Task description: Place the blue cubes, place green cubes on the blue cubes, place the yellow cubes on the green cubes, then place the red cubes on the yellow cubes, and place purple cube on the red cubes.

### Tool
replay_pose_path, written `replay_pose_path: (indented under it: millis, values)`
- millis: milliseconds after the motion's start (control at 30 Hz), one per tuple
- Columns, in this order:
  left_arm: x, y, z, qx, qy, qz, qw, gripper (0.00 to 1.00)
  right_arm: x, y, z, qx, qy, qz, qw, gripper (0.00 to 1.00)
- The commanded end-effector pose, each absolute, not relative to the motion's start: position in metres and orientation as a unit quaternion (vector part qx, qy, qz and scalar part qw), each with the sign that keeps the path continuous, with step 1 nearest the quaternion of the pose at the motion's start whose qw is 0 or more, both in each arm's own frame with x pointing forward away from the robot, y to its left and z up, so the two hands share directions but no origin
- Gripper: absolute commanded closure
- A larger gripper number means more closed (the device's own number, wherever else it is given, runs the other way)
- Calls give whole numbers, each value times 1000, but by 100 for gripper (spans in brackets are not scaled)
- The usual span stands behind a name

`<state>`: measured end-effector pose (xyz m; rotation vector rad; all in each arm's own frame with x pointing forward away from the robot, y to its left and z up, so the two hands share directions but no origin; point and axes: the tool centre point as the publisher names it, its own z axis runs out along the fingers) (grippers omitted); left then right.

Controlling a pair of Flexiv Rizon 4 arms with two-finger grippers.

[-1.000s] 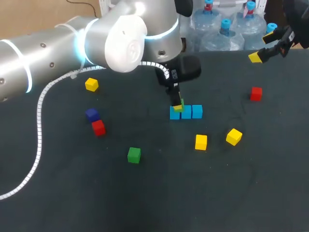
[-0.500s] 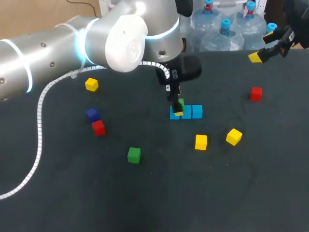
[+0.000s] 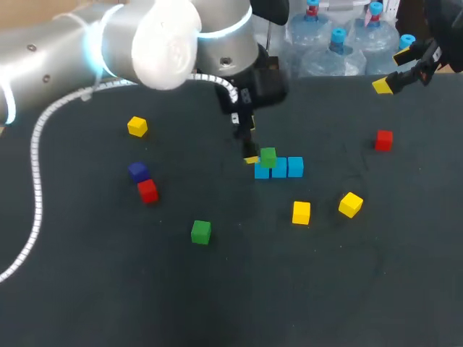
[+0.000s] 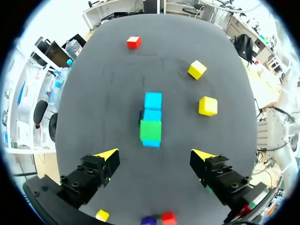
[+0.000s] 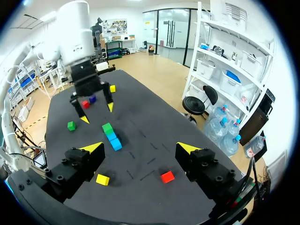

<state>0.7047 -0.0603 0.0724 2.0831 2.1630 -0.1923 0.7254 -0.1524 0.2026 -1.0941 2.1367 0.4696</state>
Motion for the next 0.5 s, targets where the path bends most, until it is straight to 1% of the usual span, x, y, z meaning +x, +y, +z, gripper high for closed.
replay_pose_path:
  millis: [33, 500]
  values:
    - [675, -34, 83, 693, 716, -39, 75, 0, 725, -153, 203, -420, 821, 180, 341, 0]
    - [630, 9, 86, 674, 736, -13, 63, 0, 725, -153, 203, -420, 821, 180, 341, 0]
